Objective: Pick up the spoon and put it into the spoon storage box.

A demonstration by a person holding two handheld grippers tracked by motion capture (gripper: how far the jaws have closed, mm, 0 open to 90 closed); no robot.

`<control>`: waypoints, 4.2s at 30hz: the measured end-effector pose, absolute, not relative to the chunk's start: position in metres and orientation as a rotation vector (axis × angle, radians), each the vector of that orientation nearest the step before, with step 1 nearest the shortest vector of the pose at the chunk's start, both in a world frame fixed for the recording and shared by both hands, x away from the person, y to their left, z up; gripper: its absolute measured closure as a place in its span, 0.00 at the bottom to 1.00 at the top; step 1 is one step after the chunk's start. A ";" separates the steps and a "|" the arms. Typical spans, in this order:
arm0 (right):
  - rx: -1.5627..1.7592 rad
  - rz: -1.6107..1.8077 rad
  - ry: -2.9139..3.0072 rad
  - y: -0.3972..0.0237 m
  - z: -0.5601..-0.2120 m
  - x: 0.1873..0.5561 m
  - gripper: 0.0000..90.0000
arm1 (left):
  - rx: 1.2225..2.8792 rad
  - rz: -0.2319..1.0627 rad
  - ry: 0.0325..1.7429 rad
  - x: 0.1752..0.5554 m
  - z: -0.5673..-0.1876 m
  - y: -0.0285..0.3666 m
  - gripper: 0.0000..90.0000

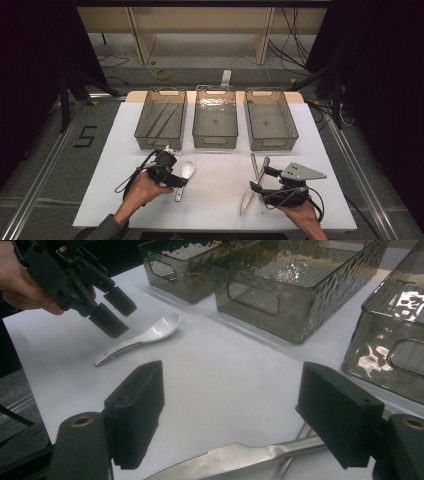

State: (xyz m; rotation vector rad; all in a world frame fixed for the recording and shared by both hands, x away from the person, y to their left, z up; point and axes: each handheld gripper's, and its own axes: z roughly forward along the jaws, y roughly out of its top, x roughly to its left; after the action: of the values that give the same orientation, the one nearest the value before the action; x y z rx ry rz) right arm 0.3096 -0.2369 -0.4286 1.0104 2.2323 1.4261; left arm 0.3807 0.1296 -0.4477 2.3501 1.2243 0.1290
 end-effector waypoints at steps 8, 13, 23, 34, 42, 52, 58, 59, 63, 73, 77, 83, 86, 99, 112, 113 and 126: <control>0.998 1.418 2.243 -0.234 -0.429 0.310 0.31 | 2.371 0.109 1.205 0.378 -0.453 0.126 0.48; 0.990 1.413 2.243 -0.233 -0.429 0.310 0.31 | 2.389 0.094 1.193 0.376 -0.456 0.120 0.54; 0.990 1.403 2.241 -0.233 -0.428 0.307 0.31 | 2.425 0.109 1.191 0.380 -0.463 0.117 0.66; 0.995 1.399 2.242 -0.232 -0.428 0.307 0.31 | 2.407 0.113 1.177 0.380 -0.463 0.119 0.73; 0.997 1.395 2.248 -0.231 -0.429 0.307 0.31 | 2.456 0.162 1.209 0.381 -0.467 0.119 0.74; 1.000 1.400 2.247 -0.232 -0.428 0.308 0.31 | 2.466 0.190 1.201 0.380 -0.467 0.119 0.94; 0.995 1.402 2.244 -0.232 -0.428 0.308 0.31 | 2.460 0.169 1.195 0.382 -0.467 0.121 0.95; 0.995 1.401 2.244 -0.232 -0.428 0.307 0.31 | 2.460 0.170 1.192 0.382 -0.467 0.121 0.95; 0.997 1.405 2.240 -0.233 -0.428 0.307 0.31 | 2.435 0.165 1.167 0.382 -0.462 0.122 0.95; 1.009 1.391 2.244 -0.234 -0.428 0.308 0.31 | 2.335 0.161 1.126 0.383 -0.443 0.128 0.95; 1.011 1.392 2.241 -0.234 -0.428 0.308 0.31 | 2.310 0.170 1.111 0.385 -0.438 0.128 0.95; 1.022 1.390 2.241 -0.235 -0.429 0.309 0.31 | 2.272 0.196 1.088 0.392 -0.426 0.127 0.95; 1.022 1.390 2.237 -0.235 -0.429 0.309 0.31 | 2.251 0.197 1.084 0.397 -0.422 0.126 0.95; 1.026 1.392 2.235 -0.237 -0.429 0.310 0.31 | 2.193 0.239 1.061 0.426 -0.399 0.117 0.95; 1.034 1.394 2.236 -0.237 -0.429 0.311 0.31 | 2.102 0.255 1.062 0.455 -0.379 0.114 0.95; 1.034 1.394 2.236 -0.237 -0.429 0.311 0.31 | 2.094 0.256 1.063 0.458 -0.378 0.113 0.95; 1.037 1.399 2.234 -0.239 -0.430 0.311 0.31 | 2.058 0.246 1.134 0.502 -0.381 0.117 0.95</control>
State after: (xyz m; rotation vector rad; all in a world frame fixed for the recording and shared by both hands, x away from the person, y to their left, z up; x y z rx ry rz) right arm 0.3112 -0.2388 -0.4297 1.0370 2.2343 1.3993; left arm 0.5022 0.1173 -0.3812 2.0582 1.1340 0.2463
